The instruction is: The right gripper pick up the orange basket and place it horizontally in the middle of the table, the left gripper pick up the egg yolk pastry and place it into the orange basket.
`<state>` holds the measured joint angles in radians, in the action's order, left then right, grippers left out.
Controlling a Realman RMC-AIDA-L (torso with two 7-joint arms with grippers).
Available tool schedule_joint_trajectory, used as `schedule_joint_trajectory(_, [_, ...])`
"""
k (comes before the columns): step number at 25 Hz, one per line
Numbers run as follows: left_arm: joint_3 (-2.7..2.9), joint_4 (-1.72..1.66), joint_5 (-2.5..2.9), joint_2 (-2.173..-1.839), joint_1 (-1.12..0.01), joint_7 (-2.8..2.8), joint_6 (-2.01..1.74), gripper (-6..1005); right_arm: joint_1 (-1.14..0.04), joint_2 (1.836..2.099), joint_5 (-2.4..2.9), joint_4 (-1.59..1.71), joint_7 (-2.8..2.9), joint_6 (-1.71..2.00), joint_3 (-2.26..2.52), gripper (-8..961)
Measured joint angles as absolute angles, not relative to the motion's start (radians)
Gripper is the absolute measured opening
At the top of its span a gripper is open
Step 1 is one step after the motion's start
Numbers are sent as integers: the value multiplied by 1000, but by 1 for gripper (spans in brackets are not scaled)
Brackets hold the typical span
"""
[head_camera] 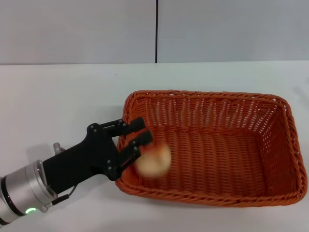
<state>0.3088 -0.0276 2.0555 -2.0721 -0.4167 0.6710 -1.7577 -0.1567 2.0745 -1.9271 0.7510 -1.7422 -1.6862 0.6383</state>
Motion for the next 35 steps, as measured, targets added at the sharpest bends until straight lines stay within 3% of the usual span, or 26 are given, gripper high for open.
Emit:
schedule_joint_trajectory(8, [319,-36,2048,-2066,-393,680,-1749,381,-166,2072,-1928,739,-1750,-1678,624,617])
schedule_joint_trajectory(19, [-147,-206,2016,-2059,-244,732,-1810,815,-199,2075,-1962,605,-1939,-1673,522,617])
schedule_joint_trajectory(25, [-396,-220,2004,-2058,-158,674,-1805,814,-209,2076,-1972,459,-2143,-1672,455,617])
schedule_joint_trajectory(35, [-465,-216,2011,-2061,-126,654,-1788,815,-228,2076,-1943,347,-2196,-1657,418,617])
